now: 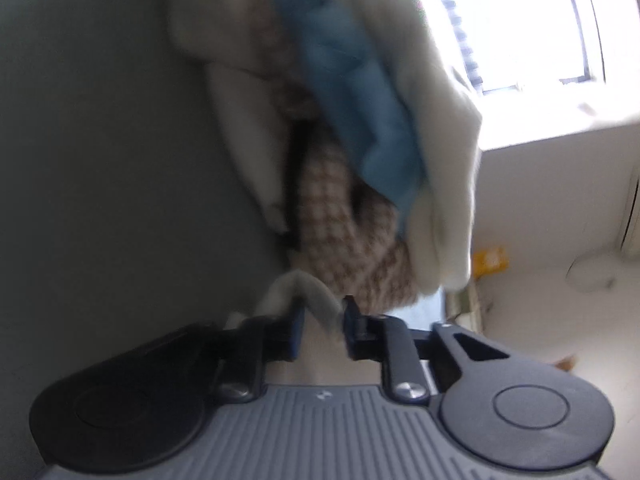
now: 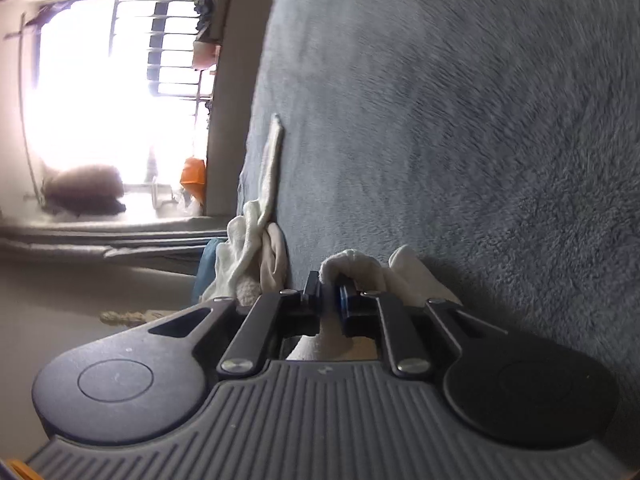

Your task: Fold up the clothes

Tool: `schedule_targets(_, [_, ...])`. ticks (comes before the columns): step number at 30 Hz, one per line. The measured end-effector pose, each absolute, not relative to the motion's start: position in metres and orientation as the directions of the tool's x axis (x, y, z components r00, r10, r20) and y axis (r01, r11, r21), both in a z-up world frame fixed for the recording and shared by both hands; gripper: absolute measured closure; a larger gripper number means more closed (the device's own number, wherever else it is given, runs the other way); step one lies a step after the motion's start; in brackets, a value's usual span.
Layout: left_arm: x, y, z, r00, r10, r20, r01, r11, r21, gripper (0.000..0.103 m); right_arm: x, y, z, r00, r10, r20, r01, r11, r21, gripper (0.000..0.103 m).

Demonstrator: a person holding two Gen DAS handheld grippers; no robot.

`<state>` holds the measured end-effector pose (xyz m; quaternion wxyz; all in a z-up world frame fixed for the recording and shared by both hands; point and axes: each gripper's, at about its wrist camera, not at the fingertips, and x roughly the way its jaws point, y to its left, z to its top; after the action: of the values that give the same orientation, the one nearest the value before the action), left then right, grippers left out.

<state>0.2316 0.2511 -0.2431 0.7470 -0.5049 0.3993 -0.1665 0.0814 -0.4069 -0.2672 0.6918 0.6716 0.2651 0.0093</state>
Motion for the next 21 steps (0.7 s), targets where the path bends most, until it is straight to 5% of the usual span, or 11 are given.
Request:
schedule_targets(3, [0.228, 0.264, -0.249, 0.675, -0.619, -0.402, -0.193, 0.378, -0.906, 0.048, 0.080, -0.412, -0.281, 0.880, 0.370, -0.299, 0.319, 0.006, 0.948, 0.077])
schedule_targets(9, [0.209, 0.273, -0.237, 0.670, -0.609, -0.424, -0.188, 0.413, -0.891, 0.045, 0.066, -0.429, -0.274, 0.923, 0.324, -0.208, 0.232, -0.038, 0.972, 0.048])
schedule_targets(21, [0.146, 0.283, -0.186, 0.625, -0.598, -0.501, -0.107, 0.571, -0.814, 0.036, -0.045, -0.449, -0.241, 0.927, 0.250, -0.278, 0.275, 0.047, 0.960, 0.042])
